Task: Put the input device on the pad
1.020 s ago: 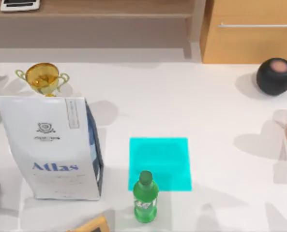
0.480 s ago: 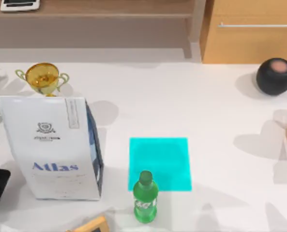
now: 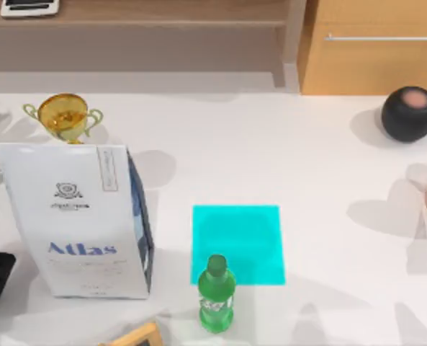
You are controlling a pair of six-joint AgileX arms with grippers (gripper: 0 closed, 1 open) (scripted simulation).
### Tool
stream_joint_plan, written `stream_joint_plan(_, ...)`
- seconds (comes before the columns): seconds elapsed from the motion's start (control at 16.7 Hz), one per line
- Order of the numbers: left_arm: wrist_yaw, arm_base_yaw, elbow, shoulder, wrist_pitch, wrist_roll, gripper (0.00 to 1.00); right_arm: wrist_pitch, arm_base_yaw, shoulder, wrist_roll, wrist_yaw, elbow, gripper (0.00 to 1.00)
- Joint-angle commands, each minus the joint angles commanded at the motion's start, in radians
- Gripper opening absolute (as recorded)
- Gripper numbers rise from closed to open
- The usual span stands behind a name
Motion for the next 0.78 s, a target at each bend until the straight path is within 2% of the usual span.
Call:
stream_joint_plan(0.6,0.0,0.0,0.0,0.0,0.0,0.0,0.02,0.0,0.0,0.0,0.0,0.0,0.0,1.0)
stream_joint_plan(0.78,0.0,0.0,0.0,0.0,0.0,0.0,0.0,0.0,0.0,0.0,0.0,0.0,0.0,1.0)
